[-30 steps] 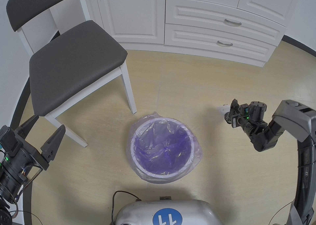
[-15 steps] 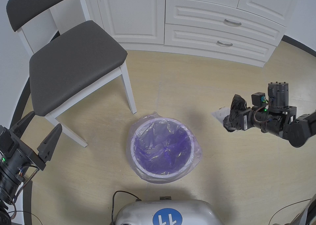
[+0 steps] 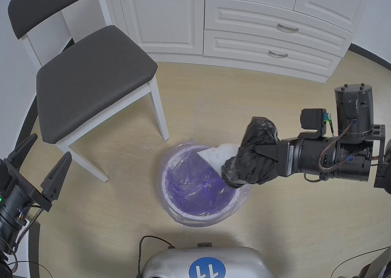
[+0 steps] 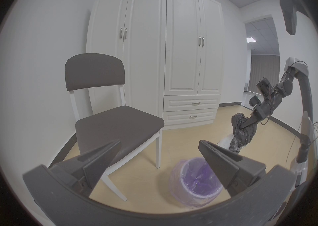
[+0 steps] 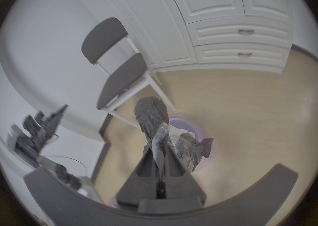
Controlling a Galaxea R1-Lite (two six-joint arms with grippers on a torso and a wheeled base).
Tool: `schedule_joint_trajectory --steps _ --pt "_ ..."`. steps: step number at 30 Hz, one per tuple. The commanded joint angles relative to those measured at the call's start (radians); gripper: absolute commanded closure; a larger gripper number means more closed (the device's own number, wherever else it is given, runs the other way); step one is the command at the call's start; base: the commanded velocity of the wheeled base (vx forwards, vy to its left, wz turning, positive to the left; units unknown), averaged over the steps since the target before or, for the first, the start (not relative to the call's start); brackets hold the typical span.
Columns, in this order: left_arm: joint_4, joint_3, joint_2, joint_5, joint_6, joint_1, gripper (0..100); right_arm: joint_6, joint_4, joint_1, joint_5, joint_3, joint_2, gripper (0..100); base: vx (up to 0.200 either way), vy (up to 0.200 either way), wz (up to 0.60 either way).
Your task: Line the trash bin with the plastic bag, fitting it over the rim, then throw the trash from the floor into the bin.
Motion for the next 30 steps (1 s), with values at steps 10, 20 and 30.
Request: schedule_joint_trajectory --steps 10,20,30 --pt "0.003 -0.009 -0.064 0.0 0.017 -0.021 0 0.455 0.206 0.148 -0.049 -0.384 0.298 100 0.0 0.0 0.0" --pt "0.004 -0.013 -0.063 -0.009 0.017 -0.021 0 0.578 0.533 0.16 -0.191 -0.674 0.533 100 0.0 0.0 0.0" --pt "0.052 -0.015 -0.064 -0.009 0.019 -0.016 0 0.569 0.529 0.152 -0.206 -0.68 0.614 100 0.0 0.0 0.0"
